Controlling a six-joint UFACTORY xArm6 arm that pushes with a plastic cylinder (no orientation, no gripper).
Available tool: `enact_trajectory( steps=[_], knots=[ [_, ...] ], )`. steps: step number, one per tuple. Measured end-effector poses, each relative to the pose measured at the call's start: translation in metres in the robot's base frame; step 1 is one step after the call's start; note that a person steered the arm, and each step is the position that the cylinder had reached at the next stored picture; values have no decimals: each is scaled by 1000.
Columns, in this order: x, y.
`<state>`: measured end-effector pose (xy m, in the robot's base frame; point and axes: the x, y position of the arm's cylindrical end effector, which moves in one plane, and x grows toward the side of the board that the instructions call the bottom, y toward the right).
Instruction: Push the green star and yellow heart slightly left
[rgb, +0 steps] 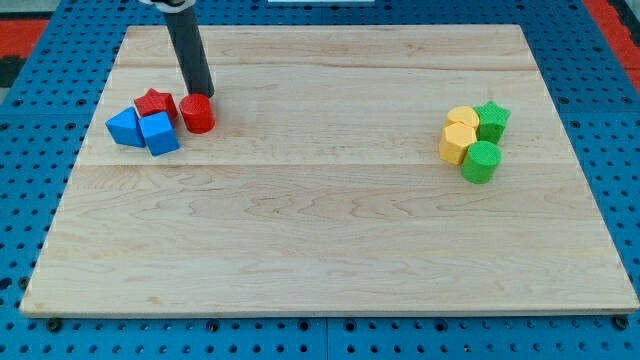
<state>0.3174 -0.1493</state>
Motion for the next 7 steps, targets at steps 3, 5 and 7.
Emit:
enact_trajectory(
  steps=[3, 5, 7],
  knots=[
    [-23, 252],
    [-23, 337],
    [-23, 355]
  ],
)
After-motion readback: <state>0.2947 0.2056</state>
